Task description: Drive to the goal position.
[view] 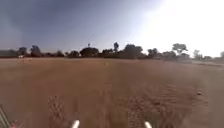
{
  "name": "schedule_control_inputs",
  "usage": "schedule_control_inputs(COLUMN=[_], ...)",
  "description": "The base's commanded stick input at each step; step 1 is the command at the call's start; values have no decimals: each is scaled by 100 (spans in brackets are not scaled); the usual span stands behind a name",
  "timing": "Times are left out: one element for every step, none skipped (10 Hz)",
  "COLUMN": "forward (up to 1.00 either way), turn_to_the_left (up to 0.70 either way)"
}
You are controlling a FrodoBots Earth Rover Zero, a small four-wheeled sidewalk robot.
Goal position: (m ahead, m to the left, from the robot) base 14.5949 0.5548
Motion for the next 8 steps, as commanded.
schedule_control_inputs(forward=[100, 100, 100, 100, 100, 100, 100, 100], turn_to_the_left=[0, 0, -2, -4, -4, -4, -4, -6])
